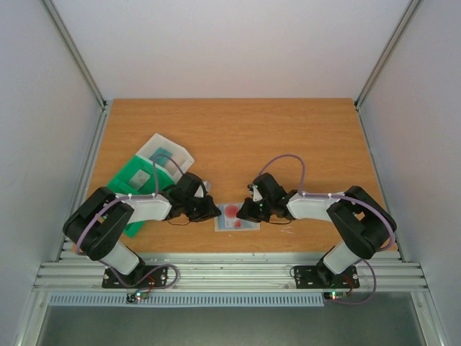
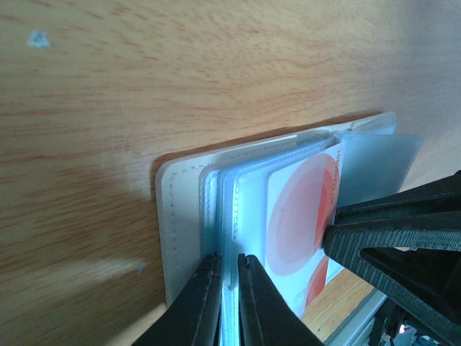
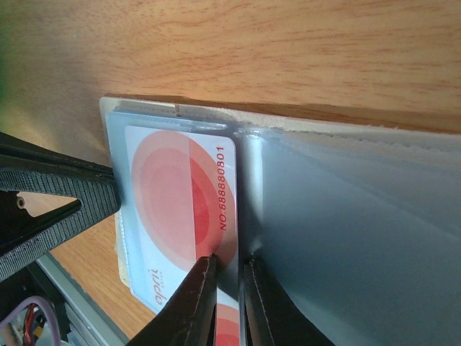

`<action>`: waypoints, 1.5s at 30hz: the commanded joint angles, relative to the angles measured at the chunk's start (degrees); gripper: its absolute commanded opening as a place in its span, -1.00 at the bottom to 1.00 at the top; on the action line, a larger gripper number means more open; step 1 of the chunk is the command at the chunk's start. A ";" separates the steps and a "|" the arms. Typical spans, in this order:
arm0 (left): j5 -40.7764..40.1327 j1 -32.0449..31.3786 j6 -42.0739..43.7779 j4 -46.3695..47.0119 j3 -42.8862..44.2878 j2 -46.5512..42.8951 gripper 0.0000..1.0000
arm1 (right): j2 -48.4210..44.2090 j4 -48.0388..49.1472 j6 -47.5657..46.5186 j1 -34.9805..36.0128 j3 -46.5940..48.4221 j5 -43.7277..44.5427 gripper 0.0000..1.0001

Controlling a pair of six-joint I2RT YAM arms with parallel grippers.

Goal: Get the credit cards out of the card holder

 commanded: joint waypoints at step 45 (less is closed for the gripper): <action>0.97 -0.15 -3.55 -0.90 0.31 -7.02 -0.25 | -23.56 -16.88 -0.72 -5.80 -1.09 3.23 -0.98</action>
